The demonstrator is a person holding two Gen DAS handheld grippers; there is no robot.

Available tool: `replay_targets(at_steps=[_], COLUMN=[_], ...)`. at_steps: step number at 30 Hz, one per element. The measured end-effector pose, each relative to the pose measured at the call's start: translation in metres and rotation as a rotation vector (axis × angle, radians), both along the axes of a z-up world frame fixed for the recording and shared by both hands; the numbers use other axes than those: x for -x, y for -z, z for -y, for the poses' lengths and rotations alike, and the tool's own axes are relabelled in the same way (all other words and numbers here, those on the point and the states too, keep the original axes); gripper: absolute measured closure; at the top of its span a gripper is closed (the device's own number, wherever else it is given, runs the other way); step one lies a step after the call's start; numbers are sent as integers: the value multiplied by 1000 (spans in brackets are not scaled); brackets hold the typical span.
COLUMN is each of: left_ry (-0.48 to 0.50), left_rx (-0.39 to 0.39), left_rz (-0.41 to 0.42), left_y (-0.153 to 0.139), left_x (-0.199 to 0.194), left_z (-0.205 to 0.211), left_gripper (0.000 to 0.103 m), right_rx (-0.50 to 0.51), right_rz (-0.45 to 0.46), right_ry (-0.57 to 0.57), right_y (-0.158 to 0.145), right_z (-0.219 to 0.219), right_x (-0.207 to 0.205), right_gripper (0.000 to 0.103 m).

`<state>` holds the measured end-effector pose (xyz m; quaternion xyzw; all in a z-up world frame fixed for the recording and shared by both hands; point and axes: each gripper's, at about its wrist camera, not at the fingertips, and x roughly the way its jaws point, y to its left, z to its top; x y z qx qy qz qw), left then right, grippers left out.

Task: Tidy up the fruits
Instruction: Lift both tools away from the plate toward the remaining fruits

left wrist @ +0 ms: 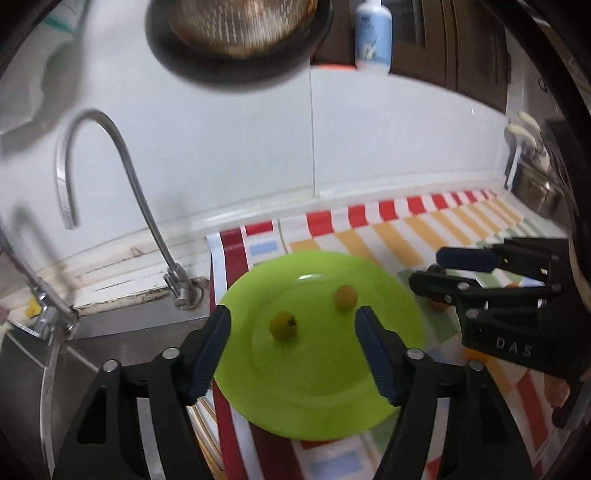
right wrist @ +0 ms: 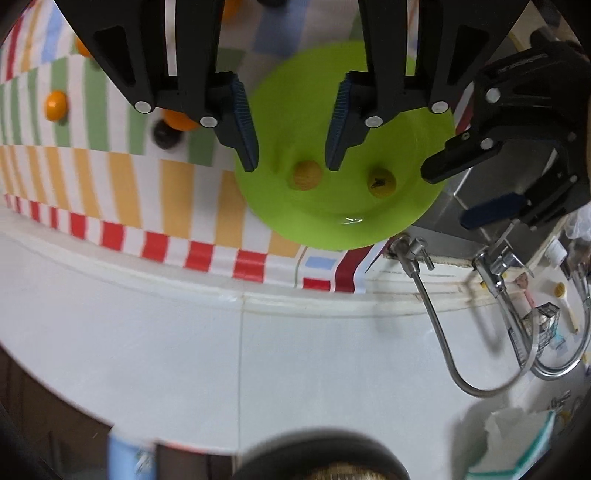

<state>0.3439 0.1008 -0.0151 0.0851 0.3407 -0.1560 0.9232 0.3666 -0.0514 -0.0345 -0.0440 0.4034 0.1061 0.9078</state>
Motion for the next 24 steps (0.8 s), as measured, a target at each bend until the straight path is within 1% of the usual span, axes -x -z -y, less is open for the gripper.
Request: replay_targets(at_steps=[4, 6, 7, 10, 12, 13, 16, 17, 20, 24], left_ry=[-66, -112, -128, -170, -196, -209, -244, -251, -247, -211], left_rx=[43, 60, 66, 79, 94, 96, 80, 80, 75, 67], left_rz=[35, 45, 49, 48, 45, 50, 71, 77, 105, 121], left_y=[-15, -21, -24, -30, -34, -37, -45, -48, -52, -53], left_x=[24, 37, 43, 63, 75, 81, 98, 102, 116, 127], left_z=[9, 15, 19, 32, 42, 46, 58, 62, 74, 85], left_gripper=[28, 25, 24, 22, 22, 22, 22, 22, 16, 16], right_rx=[2, 3, 1, -5, -14, -11, -12, -9, -18, -22], right_rz=[50, 73, 83, 112, 127, 131, 163, 172, 183, 205], right_ry=[1, 2, 1, -9, -18, -17, -23, -26, -27, 26], right_y=[-17, -25, -28, -39, -46, -48, -58, -62, -68, -71], right_z=[18, 29, 33, 49, 60, 65, 82, 88, 102, 117], right_x=[25, 38, 44, 62, 74, 78, 93, 98, 109, 125], right_gripper=[64, 57, 51, 50, 42, 40, 40, 40, 34, 34])
